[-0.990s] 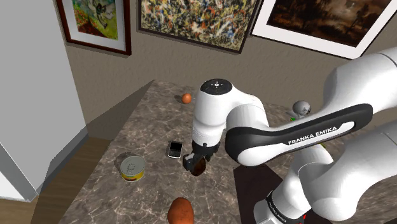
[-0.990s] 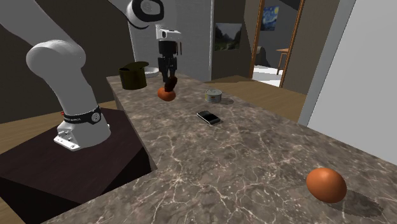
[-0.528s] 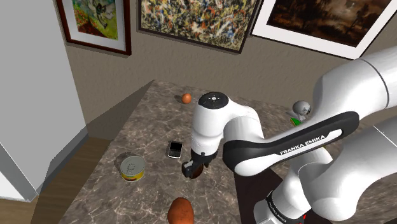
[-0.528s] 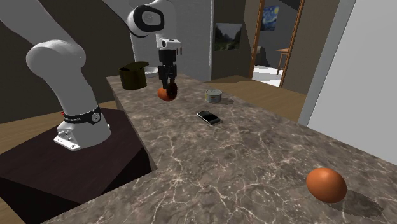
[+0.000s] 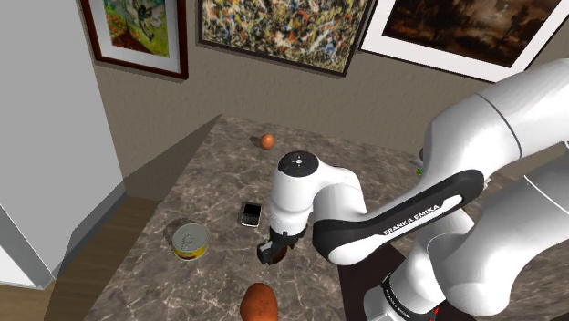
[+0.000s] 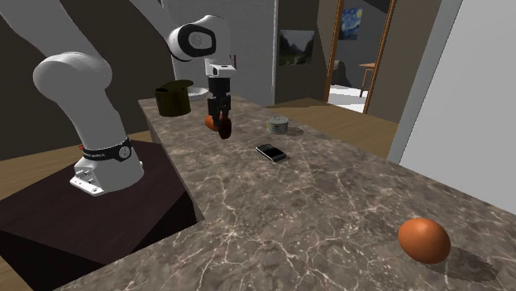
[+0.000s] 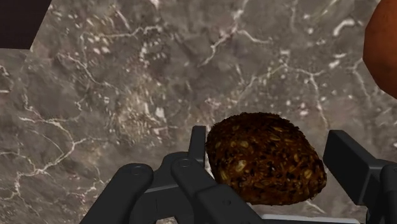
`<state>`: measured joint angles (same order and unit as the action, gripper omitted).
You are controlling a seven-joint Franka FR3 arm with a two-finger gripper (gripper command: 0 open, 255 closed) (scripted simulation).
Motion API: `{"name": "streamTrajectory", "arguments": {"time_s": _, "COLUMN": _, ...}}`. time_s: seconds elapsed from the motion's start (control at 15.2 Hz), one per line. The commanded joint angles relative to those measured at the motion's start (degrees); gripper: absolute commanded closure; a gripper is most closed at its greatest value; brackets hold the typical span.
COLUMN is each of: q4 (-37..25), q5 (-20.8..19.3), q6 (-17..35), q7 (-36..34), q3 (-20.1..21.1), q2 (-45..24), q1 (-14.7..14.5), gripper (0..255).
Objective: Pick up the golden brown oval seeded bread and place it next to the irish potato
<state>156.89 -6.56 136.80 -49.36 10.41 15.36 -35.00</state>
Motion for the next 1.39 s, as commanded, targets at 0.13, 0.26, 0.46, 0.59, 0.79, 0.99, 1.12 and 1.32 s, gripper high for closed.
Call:
{"name": "streamTrajectory", "arguments": {"time_s": 0.13, "q4": 0.9, "q5": -1.3, "q6": 4.0, "q7": -1.3, "q3": 0.4, "q2": -3.1, "q1": 0.5, "gripper": 255}}
{"name": "streamTrajectory", "arguments": {"time_s": 0.26, "q4": 1.2, "q5": -2.1, "q6": 5.9, "q7": -2.1, "q3": 0.6, "q2": -4.9, "q1": 0.8, "gripper": 255}}
{"name": "streamTrajectory", "arguments": {"time_s": 0.46, "q4": 1.5, "q5": -3.7, "q6": 8.9, "q7": -3.5, "q3": 0.8, "q2": -7.6, "q1": 1.4, "gripper": 255}}
{"name": "streamTrajectory", "arguments": {"time_s": 0.59, "q4": 1.5, "q5": -3.7, "q6": 8.9, "q7": -3.5, "q3": 0.7, "q2": -7.6, "q1": 1.3, "gripper": 255}}
{"name": "streamTrajectory", "arguments": {"time_s": 0.79, "q4": 1.5, "q5": -3.7, "q6": 8.9, "q7": -3.5, "q3": 0.7, "q2": -7.7, "q1": 1.3, "gripper": 255}}
{"name": "streamTrajectory", "arguments": {"time_s": 0.99, "q4": 1.5, "q5": -3.7, "q6": 8.9, "q7": -3.5, "q3": 0.7, "q2": -7.7, "q1": 1.3, "gripper": 0}}
{"name": "streamTrajectory", "arguments": {"time_s": 1.12, "q4": 1.6, "q5": -3.7, "q6": 9.0, "q7": -3.5, "q3": 0.7, "q2": -7.7, "q1": 1.3, "gripper": 0}}
{"name": "streamTrajectory", "arguments": {"time_s": 1.32, "q4": 1.5, "q5": -3.7, "q6": 8.9, "q7": -3.5, "q3": 0.7, "q2": -7.7, "q1": 1.3, "gripper": 0}}
